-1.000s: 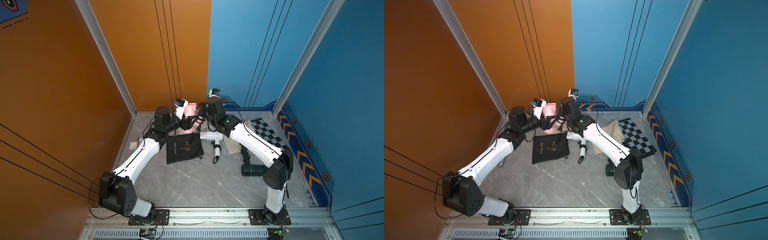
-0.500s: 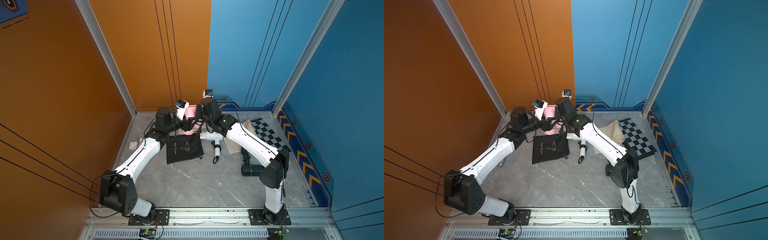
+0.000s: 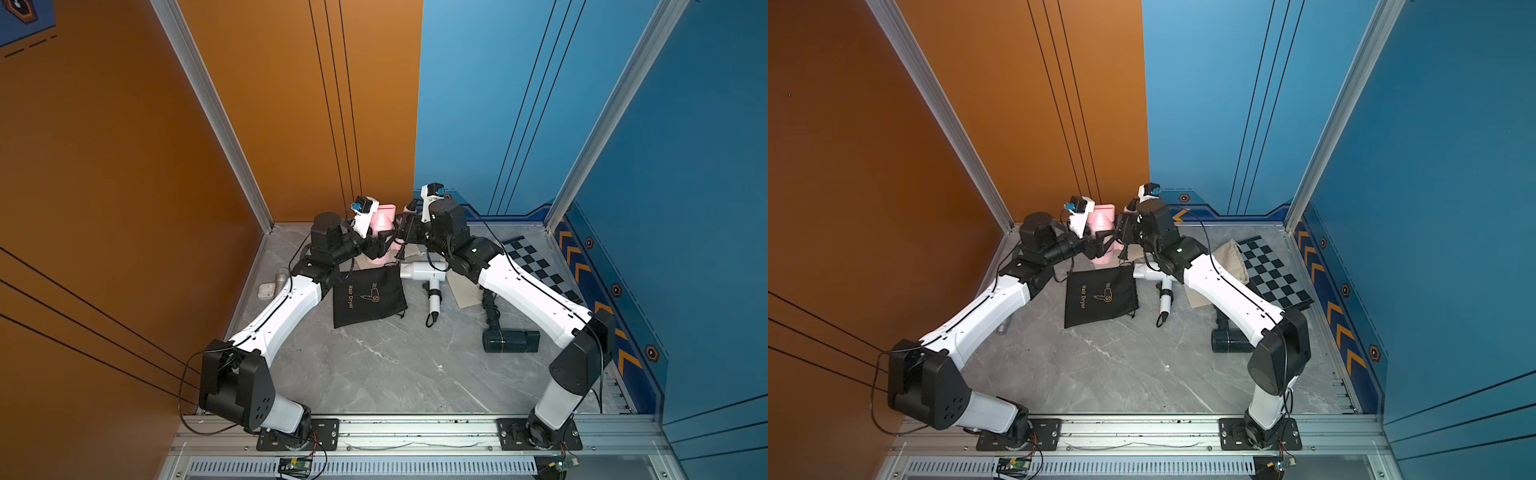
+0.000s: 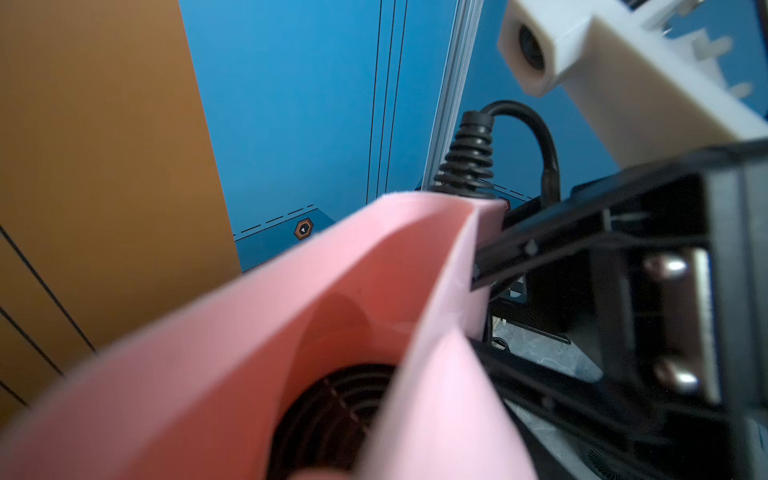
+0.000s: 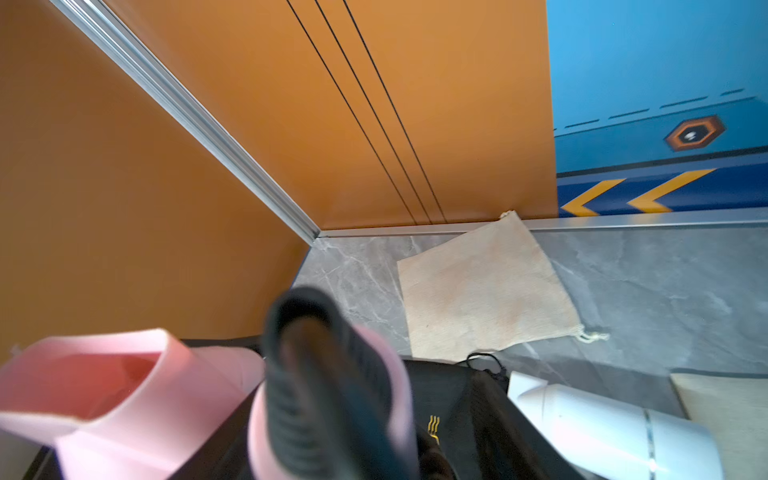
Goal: Pack away hair dryers
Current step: Fold the hair dryer.
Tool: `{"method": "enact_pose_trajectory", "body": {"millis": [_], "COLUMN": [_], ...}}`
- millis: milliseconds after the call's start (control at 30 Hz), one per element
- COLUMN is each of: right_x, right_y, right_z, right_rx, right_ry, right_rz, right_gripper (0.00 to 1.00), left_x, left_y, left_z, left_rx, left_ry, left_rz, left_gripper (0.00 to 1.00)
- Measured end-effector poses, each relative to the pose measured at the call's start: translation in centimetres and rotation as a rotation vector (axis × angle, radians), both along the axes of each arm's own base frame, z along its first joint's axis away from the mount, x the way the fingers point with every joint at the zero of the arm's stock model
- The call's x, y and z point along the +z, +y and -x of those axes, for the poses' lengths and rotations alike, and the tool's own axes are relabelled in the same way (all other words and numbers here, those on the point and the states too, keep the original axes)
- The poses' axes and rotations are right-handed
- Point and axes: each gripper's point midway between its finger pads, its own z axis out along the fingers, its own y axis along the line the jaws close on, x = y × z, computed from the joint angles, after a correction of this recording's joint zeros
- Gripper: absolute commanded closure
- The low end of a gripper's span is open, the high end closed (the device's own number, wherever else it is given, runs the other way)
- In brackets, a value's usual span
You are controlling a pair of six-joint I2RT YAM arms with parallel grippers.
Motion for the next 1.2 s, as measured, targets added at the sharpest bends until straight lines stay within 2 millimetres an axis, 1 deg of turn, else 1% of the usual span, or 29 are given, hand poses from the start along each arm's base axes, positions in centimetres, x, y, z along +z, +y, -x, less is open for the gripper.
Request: {"method": "enact_pose_trajectory", "body": {"millis": [133, 300, 400, 500, 533, 667, 767, 800, 867, 1000, 1200], "right_x": [0.6, 2.9, 4.2, 4.3, 4.0, 3.6, 3.0, 2.8, 2.4, 2.0, 2.3], "right_y": [-1.5, -3.2, -3.4, -3.3, -3.2, -3.1, -3.1, -3.2, -3.0, -2.9, -2.5], "right_z": [0.2, 0.7, 1.0, 1.2, 1.2, 1.0, 0.5, 0.3, -0.1, -0.4, -0.5], "right_rx": [0.021, 0.045, 0.069, 0.086, 0.088, 0.084, 0.073, 0.065, 0.054, 0.022, -0.012], "right_ry": [-0.005, -0.054, -0.085, -0.087, -0.082, -0.068, -0.063, -0.061, -0.051, -0.041, -0.045], "right_rz": [-0.151, -0.311, -0.376, -0.408, -0.407, -0.41, -0.397, -0.388, -0.359, -0.287, -0.176], "right_gripper": [0.27, 0.28, 0.31, 0.35, 0.39, 0.6, 0.74, 0.77, 0.78, 0.78, 0.78], "left_x": [-0.1, -0.2, -0.3, -0.4, -0.5, -0.8, -0.9, -1.2, -1.6, -2.2, -2.2], "left_y": [-0.8, -1.1, -1.1, -1.1, -1.2, -1.3, -1.2, -1.1, -1.1, -1.1, -1.0], "left_z": [0.6, 0.8, 0.9, 0.8, 0.8, 0.7, 0.7, 0.5, 0.3, 0.0, -0.1], "left_rx": [-0.035, -0.051, -0.054, -0.054, -0.054, -0.057, -0.052, -0.046, -0.037, -0.031, -0.027], "left_ry": [0.004, 0.012, 0.013, 0.017, 0.018, 0.024, 0.03, 0.038, 0.052, 0.063, 0.066], "left_rz": [0.002, 0.001, 0.001, 0.0, -0.001, -0.003, -0.006, -0.009, -0.014, -0.018, -0.016], "left_gripper": [0.88, 0.89, 0.88, 0.89, 0.88, 0.89, 0.89, 0.89, 0.9, 0.9, 0.9]}}
